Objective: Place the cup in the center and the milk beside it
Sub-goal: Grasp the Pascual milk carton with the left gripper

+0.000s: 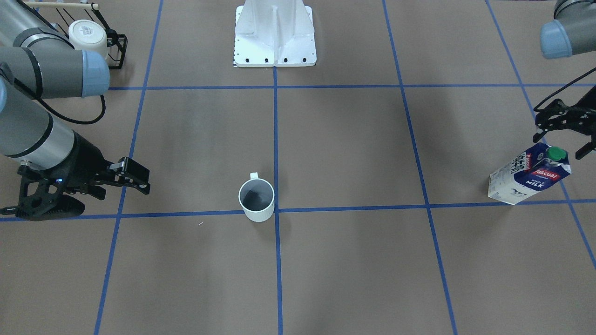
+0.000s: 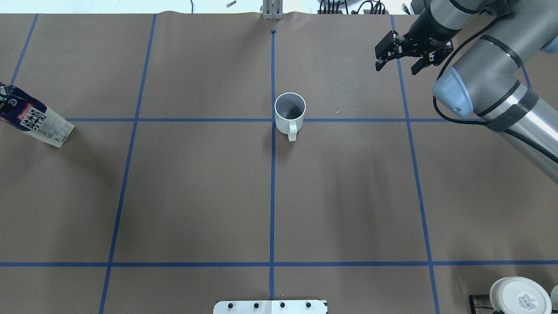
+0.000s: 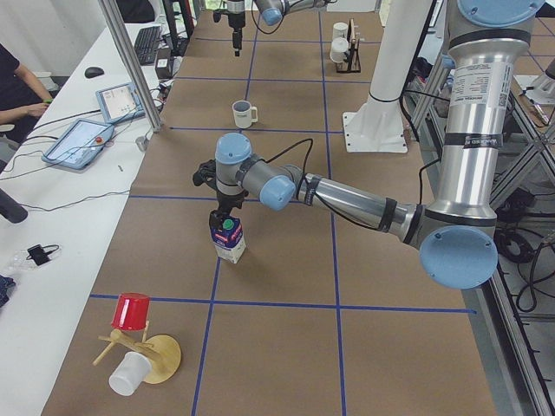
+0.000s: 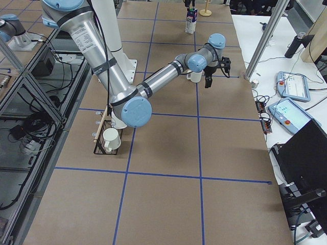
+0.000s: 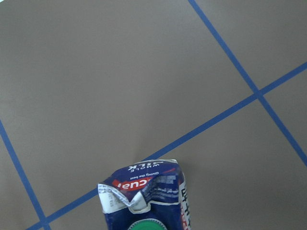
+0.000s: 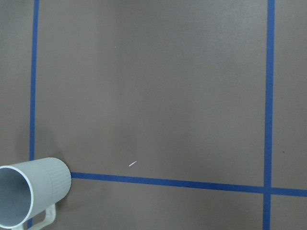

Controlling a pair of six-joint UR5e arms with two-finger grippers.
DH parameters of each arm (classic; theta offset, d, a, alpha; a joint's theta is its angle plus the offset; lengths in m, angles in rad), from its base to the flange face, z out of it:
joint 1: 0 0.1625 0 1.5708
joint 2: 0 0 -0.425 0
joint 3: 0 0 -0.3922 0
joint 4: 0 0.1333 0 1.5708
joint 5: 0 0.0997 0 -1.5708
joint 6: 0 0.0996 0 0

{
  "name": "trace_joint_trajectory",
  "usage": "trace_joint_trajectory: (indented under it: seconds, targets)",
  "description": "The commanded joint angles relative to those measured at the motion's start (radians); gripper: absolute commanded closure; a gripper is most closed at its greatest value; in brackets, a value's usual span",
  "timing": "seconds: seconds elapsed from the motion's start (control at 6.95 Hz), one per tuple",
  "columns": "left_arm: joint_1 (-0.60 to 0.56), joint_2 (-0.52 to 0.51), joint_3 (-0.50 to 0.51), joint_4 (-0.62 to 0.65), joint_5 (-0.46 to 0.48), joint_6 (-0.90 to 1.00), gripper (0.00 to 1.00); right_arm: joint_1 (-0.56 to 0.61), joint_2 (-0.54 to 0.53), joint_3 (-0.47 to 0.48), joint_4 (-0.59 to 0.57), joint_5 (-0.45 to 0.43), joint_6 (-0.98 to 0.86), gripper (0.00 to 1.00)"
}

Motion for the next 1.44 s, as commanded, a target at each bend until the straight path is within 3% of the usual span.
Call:
trace_joint_trajectory:
  seconds: [0.0,1.29]
  targets:
    - [0.000,-0.005,0.041,-0.005,-0.002,0.001,0.02,-0.008,0.003,0.000,0.000,-0.004,0.000,0.00]
    - [0.026,-0.065,0.126,0.001,-0.014,-0.013,0.02,-0.008,-0.009,0.015,0.000,0.002,0.000,0.00]
